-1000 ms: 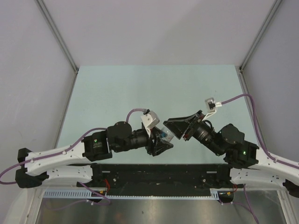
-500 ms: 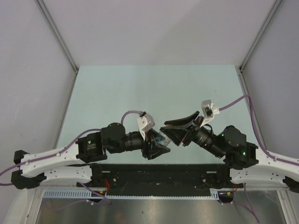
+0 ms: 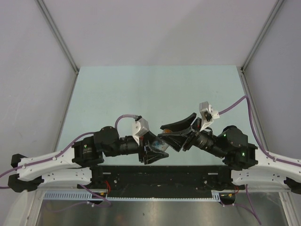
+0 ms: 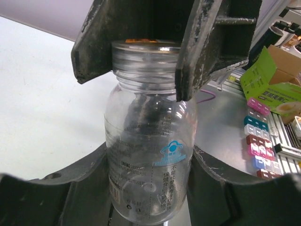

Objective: Sort the pills into containers

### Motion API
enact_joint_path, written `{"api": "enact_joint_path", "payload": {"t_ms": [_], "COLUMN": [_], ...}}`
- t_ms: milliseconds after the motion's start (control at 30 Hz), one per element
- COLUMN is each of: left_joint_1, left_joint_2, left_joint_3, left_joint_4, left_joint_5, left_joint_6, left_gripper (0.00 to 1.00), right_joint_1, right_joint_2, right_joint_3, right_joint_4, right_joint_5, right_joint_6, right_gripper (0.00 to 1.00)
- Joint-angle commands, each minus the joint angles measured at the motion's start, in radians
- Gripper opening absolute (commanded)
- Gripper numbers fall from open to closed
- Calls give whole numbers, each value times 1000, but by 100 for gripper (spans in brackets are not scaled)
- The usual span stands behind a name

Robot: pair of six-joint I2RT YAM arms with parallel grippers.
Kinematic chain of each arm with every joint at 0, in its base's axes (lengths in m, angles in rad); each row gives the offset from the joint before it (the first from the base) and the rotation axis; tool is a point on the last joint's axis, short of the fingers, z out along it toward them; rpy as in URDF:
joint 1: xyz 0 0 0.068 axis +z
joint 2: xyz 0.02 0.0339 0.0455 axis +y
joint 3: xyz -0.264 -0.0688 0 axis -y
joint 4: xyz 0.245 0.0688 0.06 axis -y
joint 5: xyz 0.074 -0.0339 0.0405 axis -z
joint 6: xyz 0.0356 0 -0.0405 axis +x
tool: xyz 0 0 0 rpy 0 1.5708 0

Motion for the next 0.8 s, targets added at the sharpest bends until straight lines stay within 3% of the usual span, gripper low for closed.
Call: {"api": "enact_joint_path", "payload": {"t_ms": [0, 500, 633, 767], "left_joint_1": [34, 35, 35, 34], "left_joint_2": [-1, 100, 132, 148], "left_joint_3": [18, 87, 99, 98], "left_joint_4": [186, 190, 229, 247], "left_joint_5": [-248, -617, -674, -682], "left_joint_6": [32, 285, 325, 325], "left_gripper": [0, 0, 0, 1], "right_joint_1": [39, 39, 42, 42], "right_joint_2": [39, 114, 158, 180], "right_joint_3": [9, 52, 99, 128], "right_joint_4": [-103, -318, -381, -384], "right_joint_5": [-143, 286, 389, 400], "right_joint_6": [40, 107, 112, 121], "right_gripper": [0, 0, 0, 7]}}
